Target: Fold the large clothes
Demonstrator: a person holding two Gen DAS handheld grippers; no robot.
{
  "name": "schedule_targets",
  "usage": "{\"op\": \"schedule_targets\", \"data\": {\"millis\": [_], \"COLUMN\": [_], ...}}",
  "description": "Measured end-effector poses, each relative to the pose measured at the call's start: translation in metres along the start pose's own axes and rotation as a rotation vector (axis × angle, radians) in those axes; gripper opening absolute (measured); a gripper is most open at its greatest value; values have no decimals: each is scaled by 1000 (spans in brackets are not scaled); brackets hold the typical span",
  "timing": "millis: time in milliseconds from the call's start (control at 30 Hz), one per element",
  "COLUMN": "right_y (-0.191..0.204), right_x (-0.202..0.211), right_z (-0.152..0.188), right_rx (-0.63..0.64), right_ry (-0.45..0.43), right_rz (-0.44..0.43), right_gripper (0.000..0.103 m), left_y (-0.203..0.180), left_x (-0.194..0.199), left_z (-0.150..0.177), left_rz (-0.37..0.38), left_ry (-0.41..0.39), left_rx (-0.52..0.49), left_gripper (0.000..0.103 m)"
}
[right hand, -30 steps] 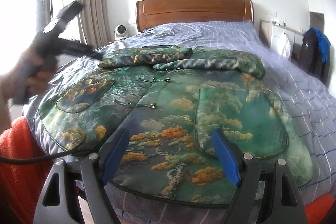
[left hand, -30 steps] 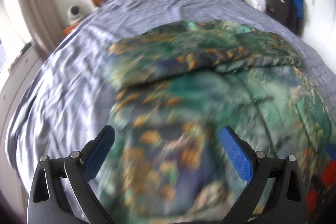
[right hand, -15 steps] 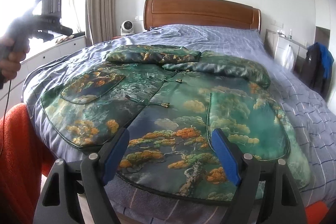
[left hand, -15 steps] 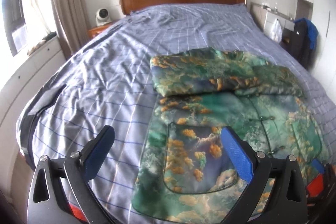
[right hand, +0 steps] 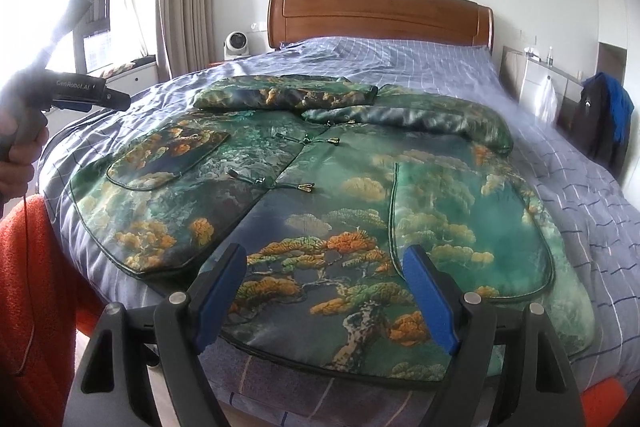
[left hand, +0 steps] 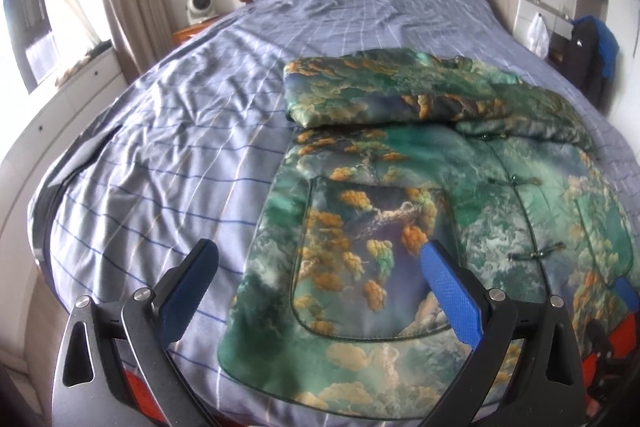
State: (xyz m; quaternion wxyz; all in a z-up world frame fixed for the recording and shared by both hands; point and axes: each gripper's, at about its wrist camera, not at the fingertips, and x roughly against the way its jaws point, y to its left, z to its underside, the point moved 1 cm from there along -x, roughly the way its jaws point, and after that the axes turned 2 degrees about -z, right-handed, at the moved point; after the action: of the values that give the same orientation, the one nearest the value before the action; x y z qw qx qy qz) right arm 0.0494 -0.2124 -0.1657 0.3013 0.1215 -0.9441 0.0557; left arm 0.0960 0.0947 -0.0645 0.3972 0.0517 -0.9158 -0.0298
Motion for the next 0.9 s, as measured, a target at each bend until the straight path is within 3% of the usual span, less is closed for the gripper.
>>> {"op": "schedule_targets", "data": {"millis": [200, 533, 900], "right_y": [-5, -42, -17], "right_x": [0, -1, -7], "right_z": [-3, -4, -4], "right_rx": [-9, -132, -41], "right_ry": [4, 53, 84], "right_rz": [25, 110, 96], "right_gripper": [80, 80, 80], "left_y": [-6, -31, -29], "left_x": [-8, -23, -30], "left_z": [4, 26, 38], "left_rz": [-54, -71, -68], "left_ry": [46, 107, 138], "left_rx": [-23, -94, -88], "left_gripper": [101, 101, 101]}}
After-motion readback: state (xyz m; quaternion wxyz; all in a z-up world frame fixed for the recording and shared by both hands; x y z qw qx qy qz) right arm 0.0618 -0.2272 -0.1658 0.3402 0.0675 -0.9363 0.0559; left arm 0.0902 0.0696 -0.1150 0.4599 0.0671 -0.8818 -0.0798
